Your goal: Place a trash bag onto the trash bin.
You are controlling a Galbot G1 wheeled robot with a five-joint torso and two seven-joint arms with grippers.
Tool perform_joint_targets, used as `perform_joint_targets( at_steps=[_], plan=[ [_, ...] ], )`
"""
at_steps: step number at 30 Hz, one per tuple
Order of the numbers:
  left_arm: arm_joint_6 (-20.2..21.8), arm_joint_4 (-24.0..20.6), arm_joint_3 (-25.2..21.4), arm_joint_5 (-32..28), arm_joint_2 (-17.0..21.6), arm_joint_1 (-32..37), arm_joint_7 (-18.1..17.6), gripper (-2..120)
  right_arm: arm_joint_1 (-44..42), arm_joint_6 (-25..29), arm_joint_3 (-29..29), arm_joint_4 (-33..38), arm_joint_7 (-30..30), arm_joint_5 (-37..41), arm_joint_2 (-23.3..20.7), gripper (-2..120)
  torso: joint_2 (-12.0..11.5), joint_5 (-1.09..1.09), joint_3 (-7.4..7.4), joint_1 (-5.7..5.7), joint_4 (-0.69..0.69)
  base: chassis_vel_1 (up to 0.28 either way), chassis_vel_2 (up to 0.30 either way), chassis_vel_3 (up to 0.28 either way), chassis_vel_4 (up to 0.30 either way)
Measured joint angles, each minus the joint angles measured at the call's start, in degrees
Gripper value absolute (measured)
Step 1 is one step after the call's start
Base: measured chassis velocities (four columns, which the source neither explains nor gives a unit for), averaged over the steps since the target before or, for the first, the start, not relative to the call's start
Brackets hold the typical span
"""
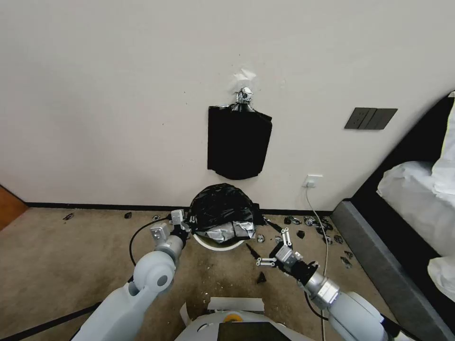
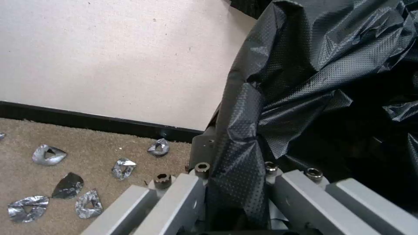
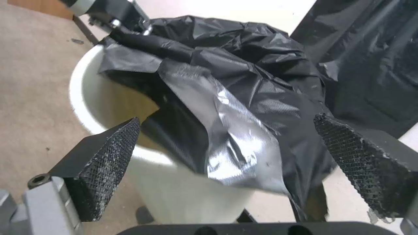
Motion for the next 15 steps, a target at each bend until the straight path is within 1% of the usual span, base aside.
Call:
perform_joint_targets(
  at_steps=[1,2,3,5,6,7,8,9,10,12,13,15],
  plan=[
    [0.07,-0.14,0.09,0.06,-0.05,0.18,-0.01,2,0.49,-0.10,-0.31,-0.11,0.15,-0.19,-0.05,97,0.00,0.00,0.00,0.00,0.00,0.000,0.000,0.000,0.000],
    [0.18,-0.32,0.23,0.14,-0.06,0.42,-0.01,2,1.21,-0.23,-0.70,-0.31,0.30,-0.57,-0.18,92,0.00,0.00,0.00,0.00,0.00,0.000,0.000,0.000,0.000],
    [0.18,-0.32,0.23,0.14,-0.06,0.42,-0.01,2,1.21,-0.23,-0.70,-0.31,0.30,-0.57,-0.18,92,0.00,0.00,0.00,0.00,0.00,0.000,0.000,0.000,0.000],
    [0.73,-0.75,0.35,0.25,-0.02,0.69,-0.11,2,2.71,-0.43,-1.51,-0.97,0.41,-2.67,-0.55,82,0.00,0.00,0.00,0.00,0.00,0.000,0.000,0.000,0.000],
    [0.73,-0.75,0.35,0.25,-0.02,0.69,-0.11,2,2.71,-0.43,-1.51,-0.97,0.41,-2.67,-0.55,82,0.00,0.00,0.00,0.00,0.00,0.000,0.000,0.000,0.000],
    [0.90,-0.84,0.37,0.26,0.12,0.59,-0.16,2,3.18,-0.44,-1.77,-1.28,0.42,-3.68,-0.63,76,0.00,0.00,0.00,0.00,0.00,0.000,0.000,0.000,0.000],
    [1.08,-0.97,0.49,0.25,0.68,0.03,-0.25,2,4.04,-0.40,-2.60,-1.71,0.61,-5.38,-0.65,67,0.00,0.00,0.00,0.00,-0.01,0.000,0.000,0.000,0.000],
    [1.08,-0.97,0.49,0.25,0.68,0.03,-0.25,2,4.04,-0.40,-2.60,-1.71,0.61,-5.38,-0.65,67,0.00,0.00,0.00,0.00,-0.01,0.000,0.000,0.000,0.000],
    [1.14,-0.98,0.65,0.22,1.10,-0.56,-0.27,2,4.52,-0.39,-2.99,-1.82,0.73,-6.63,-0.67,54,0.00,0.00,0.00,0.00,-0.01,0.000,0.000,0.000,0.000],
    [1.15,-0.98,0.77,0.21,1.13,-0.66,-0.28,2,4.92,-0.25,-3.00,-1.97,0.73,-7.62,-1.03,45,0.00,0.00,0.00,0.00,-0.01,0.000,0.000,0.000,0.000],
    [1.15,-0.98,0.77,0.21,1.13,-0.66,-0.28,2,4.92,-0.25,-3.00,-1.97,0.73,-7.62,-1.03,45,0.00,0.00,0.00,0.00,-0.01,0.000,0.000,0.000,0.000],
    [1.17,-0.99,1.00,0.23,0.80,-0.45,-0.29,2,5.09,0.02,-3.00,-1.97,0.74,-7.92,-1.29,35,0.00,0.00,0.00,0.00,0.00,0.000,0.000,0.000,0.000]
  ],
)
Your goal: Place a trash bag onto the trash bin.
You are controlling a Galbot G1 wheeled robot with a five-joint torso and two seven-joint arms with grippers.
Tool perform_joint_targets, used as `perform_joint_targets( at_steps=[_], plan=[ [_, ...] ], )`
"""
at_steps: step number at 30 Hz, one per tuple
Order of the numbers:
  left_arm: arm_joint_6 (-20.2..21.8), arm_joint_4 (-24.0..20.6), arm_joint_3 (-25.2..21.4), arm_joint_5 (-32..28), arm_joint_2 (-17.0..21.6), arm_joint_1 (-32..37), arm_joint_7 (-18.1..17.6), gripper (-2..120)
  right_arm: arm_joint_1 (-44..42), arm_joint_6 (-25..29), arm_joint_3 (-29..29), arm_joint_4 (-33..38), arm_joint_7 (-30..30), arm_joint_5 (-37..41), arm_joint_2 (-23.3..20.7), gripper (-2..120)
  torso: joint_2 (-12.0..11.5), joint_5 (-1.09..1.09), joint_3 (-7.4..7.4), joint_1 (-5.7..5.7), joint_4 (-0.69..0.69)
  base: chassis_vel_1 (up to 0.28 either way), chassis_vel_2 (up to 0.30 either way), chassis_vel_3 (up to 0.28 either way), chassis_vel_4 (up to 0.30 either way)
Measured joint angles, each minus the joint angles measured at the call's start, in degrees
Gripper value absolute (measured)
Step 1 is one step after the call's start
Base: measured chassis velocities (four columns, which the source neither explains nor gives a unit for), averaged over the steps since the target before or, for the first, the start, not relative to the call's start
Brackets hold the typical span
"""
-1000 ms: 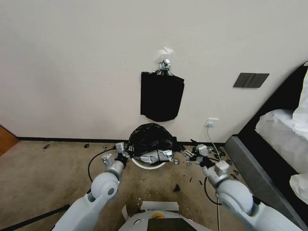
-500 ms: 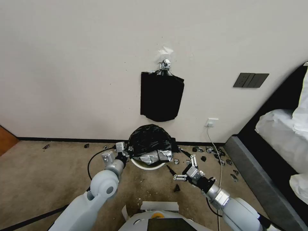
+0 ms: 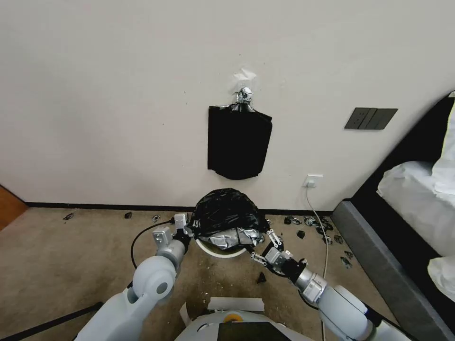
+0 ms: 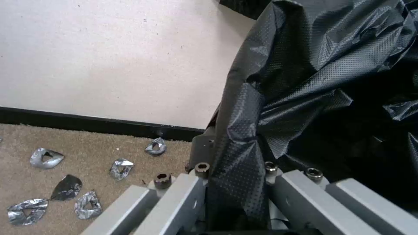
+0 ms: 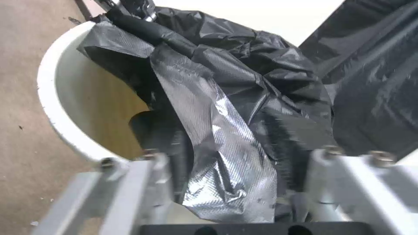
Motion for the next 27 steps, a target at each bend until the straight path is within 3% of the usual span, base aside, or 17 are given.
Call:
perform_joint_targets(
  at_steps=[5,9,11,18,22,25,27],
  plan=[
    [0.03,-0.14,0.43,0.06,-0.36,0.14,0.00,2,0.03,0.69,-0.20,-0.18,0.11,-0.78,-0.29,15,0.00,0.00,0.00,0.00,0.00,0.000,0.000,0.000,0.000],
    [0.05,-0.21,0.49,0.06,-0.45,0.13,0.00,2,-0.02,0.97,-0.37,-0.24,0.12,-1.07,-0.37,9,0.00,0.01,0.00,0.00,0.00,0.000,0.000,0.000,0.000],
    [0.10,-0.33,0.55,-0.15,-0.67,0.20,-0.21,2,-0.45,3.44,-0.85,-0.52,0.11,-1.48,-0.55,0,0.00,0.01,0.00,0.00,0.00,0.000,0.000,0.000,0.000],
    [0.58,-0.37,0.20,-5.27,-1.84,-0.76,-3.28,2,-3.04,10.35,-1.86,-0.47,-3.10,-1.26,-0.52,0,0.00,0.00,0.00,0.00,0.00,0.000,0.000,0.000,0.000],
    [1.07,-0.79,-0.23,-11.59,-2.71,-2.21,-6.56,2,-5.05,13.25,-2.92,-0.92,-5.91,-1.24,0.03,0,0.00,0.00,0.00,0.00,0.00,0.000,0.000,0.000,0.000],
    [1.36,-1.90,-0.31,-20.15,-4.12,-2.87,-10.68,2,-6.31,13.54,-4.18,-2.91,-7.03,-3.48,1.38,0,0.00,0.00,0.00,0.00,-0.02,0.000,0.000,0.000,0.000],
    [1.62,-2.24,-0.31,-21.52,-4.35,-2.67,-11.35,2,-5.97,13.79,-4.18,-4.37,-7.05,-5.23,1.74,0,0.00,0.00,0.00,0.00,-0.02,0.000,0.000,0.000,0.000]
  ],
)
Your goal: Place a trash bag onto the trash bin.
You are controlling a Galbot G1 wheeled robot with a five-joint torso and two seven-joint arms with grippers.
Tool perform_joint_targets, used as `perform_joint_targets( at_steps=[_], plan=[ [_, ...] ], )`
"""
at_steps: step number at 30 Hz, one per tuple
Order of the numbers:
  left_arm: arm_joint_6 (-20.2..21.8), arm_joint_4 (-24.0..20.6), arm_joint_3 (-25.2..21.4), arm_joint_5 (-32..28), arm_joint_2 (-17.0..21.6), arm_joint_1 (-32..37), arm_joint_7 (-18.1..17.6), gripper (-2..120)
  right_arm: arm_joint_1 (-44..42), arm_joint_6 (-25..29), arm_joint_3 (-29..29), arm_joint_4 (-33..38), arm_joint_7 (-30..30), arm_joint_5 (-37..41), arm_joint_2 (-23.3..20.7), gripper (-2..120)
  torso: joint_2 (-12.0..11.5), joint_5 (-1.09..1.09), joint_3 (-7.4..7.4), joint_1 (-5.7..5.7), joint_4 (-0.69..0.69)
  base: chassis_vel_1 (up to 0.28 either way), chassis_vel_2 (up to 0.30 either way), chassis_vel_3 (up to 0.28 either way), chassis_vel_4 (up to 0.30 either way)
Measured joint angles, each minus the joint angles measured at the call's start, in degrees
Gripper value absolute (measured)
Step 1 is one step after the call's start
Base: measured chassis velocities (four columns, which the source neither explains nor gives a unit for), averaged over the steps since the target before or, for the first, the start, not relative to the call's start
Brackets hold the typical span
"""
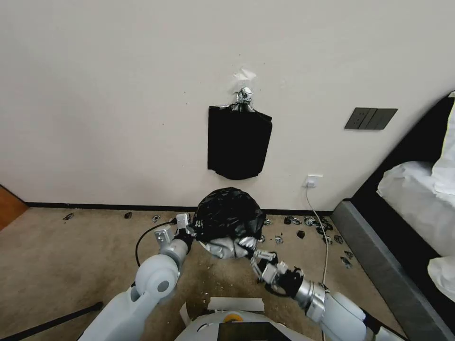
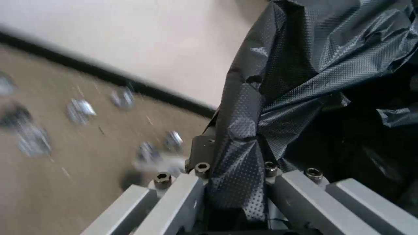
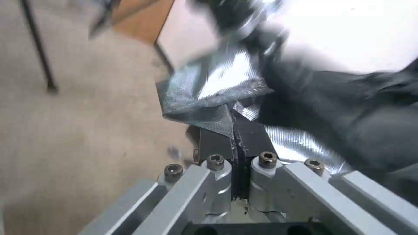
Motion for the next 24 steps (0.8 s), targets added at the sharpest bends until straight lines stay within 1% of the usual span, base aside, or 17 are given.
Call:
perform_joint_targets(
  at_steps=[2,3,4,5,7,10,16,21,22,23,24],
  plan=[
    [0.37,-0.30,-0.17,-0.61,0.05,0.54,-0.47,2,0.73,0.04,-0.01,-2.35,0.66,-1.64,0.37,0,0.00,0.02,0.00,0.00,0.03,0.000,0.000,0.000,0.000],
    [0.37,-0.30,-0.17,-0.61,0.05,0.54,-0.47,2,0.73,0.04,-0.01,-2.35,0.66,-1.64,0.37,0,0.00,0.02,0.00,0.00,0.03,0.000,0.000,0.000,0.000],
    [0.65,-0.57,-0.45,-0.80,0.41,0.90,-0.61,2,1.36,-0.47,0.01,-4.36,1.65,-1.73,0.43,0,0.00,0.00,0.00,0.00,0.03,0.000,0.000,0.000,0.000],
    [0.65,-0.57,-0.45,-0.80,0.41,0.90,-0.61,2,1.36,-0.47,0.01,-4.36,1.65,-1.73,0.43,0,0.00,0.00,0.00,0.00,0.03,0.000,0.000,0.000,0.000],
    [1.01,-1.18,-1.03,-1.07,1.30,1.36,-0.69,2,2.77,-0.87,0.15,-7.49,2.78,-1.59,0.52,0,0.00,0.03,0.00,0.00,0.03,0.000,0.000,0.000,0.000],
    [1.30,-1.51,-1.42,-1.10,1.90,1.57,-0.79,2,3.46,-1.50,0.14,-9.31,3.36,-0.98,0.53,0,0.00,0.01,0.01,0.00,0.03,0.000,0.000,0.000,0.000],
    [1.59,-1.90,-1.93,-1.52,1.81,2.56,-0.92,2,3.61,-4.23,-0.22,-10.63,3.23,-0.46,0.49,0,0.00,0.01,0.01,0.00,0.02,0.000,0.000,0.000,0.000],
    [1.76,-2.17,-1.98,-1.48,1.22,3.83,-0.91,2,3.82,-5.07,-0.78,-11.00,4.31,0.28,0.99,0,0.00,0.01,0.01,0.00,0.02,0.000,0.000,0.000,0.000],
    [1.68,-2.17,-2.03,-1.38,1.10,4.01,-0.90,2,3.80,-5.13,-0.84,-11.01,4.58,0.44,1.09,2,0.00,0.01,0.01,0.00,0.02,0.000,0.000,0.000,0.000],
    [1.56,-2.09,-2.11,-1.24,0.92,4.11,-0.87,2,3.68,-5.12,-0.89,-11.01,4.88,0.72,1.18,8,0.00,0.01,0.01,0.00,0.02,0.000,0.000,0.000,0.000],
    [1.56,-2.09,-2.11,-1.24,0.92,4.11,-0.87,2,3.68,-5.12,-0.89,-11.01,4.88,0.72,1.18,8,0.00,0.01,0.01,0.00,0.02,0.000,0.000,0.000,0.000]
  ],
)
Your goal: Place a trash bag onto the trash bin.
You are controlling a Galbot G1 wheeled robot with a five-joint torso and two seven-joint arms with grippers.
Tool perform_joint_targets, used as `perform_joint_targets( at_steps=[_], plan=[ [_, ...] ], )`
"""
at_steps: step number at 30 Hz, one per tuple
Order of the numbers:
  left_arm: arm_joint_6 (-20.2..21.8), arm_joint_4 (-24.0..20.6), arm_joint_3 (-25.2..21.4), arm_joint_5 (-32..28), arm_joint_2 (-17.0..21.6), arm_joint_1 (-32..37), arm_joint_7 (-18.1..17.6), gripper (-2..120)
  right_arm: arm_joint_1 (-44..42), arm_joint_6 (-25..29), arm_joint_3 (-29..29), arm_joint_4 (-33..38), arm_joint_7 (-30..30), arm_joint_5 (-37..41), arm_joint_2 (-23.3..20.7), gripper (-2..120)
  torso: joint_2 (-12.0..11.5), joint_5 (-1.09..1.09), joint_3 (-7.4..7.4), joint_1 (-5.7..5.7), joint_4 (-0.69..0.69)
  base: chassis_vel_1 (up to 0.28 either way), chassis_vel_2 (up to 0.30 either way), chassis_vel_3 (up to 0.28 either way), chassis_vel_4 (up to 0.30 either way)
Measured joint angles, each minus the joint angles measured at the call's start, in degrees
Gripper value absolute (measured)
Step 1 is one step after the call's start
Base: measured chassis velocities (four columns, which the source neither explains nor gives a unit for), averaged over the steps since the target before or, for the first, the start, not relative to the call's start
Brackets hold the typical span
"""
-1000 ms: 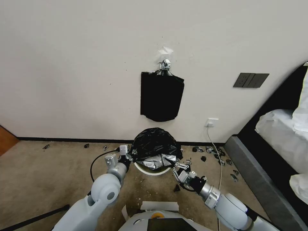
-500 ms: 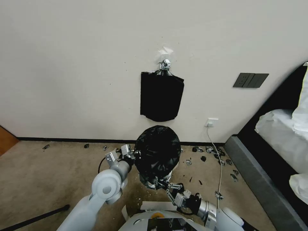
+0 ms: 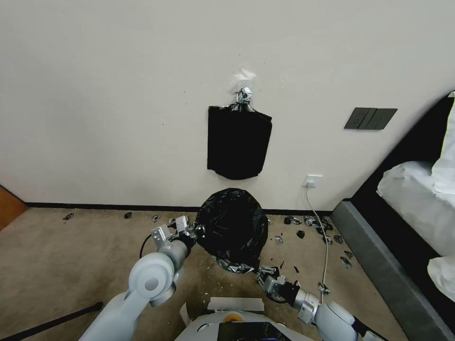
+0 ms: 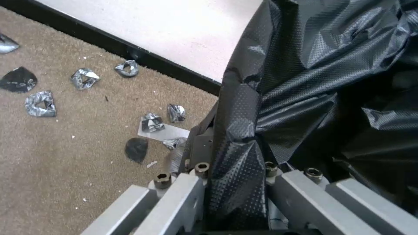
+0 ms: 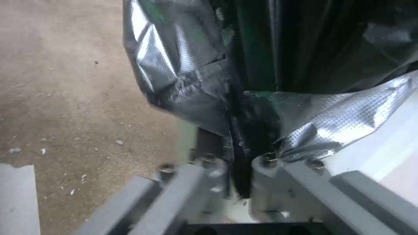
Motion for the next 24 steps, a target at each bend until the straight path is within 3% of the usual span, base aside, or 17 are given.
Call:
perform_joint_targets(
  at_steps=[10,16,18,20,22,24],
  plan=[
    [-3.45,3.53,-1.13,0.18,-0.23,-3.68,0.21,2,-3.88,1.71,1.11,0.69,0.84,1.33,0.05,49,0.00,0.00,0.00,0.00,-0.01,0.000,0.000,0.000,0.000],
    [-4.97,5.02,-0.86,2.53,0.11,-4.95,0.91,2,-7.07,1.66,1.95,3.66,2.54,3.74,-0.37,65,0.00,0.00,0.00,0.00,-0.01,0.000,0.000,0.000,0.000],
    [-6.30,6.06,0.34,8.30,0.11,-4.73,2.95,2,-10.44,-0.44,3.73,9.05,3.33,7.85,-1.05,77,0.00,-0.01,0.00,0.00,-0.01,0.000,0.000,0.000,0.000],
    [-6.60,6.21,0.74,9.82,0.02,-4.54,3.38,2,-11.27,-1.43,4.26,10.84,3.43,9.44,-1.31,80,0.00,-0.01,0.00,0.00,0.00,0.000,0.000,0.000,0.000],
    [-7.68,6.65,2.04,16.22,-0.62,-3.32,5.46,2,-13.42,-6.40,5.03,17.43,4.59,14.60,-2.02,92,0.00,-0.02,0.00,0.00,-0.02,0.000,0.000,0.000,0.000],
    [-8.23,6.75,2.71,19.18,-0.98,-2.63,6.44,2,-13.83,-8.61,5.03,19.85,5.12,16.83,-2.24,93,0.00,0.00,0.00,0.00,0.00,0.000,0.000,0.000,0.000]
  ],
)
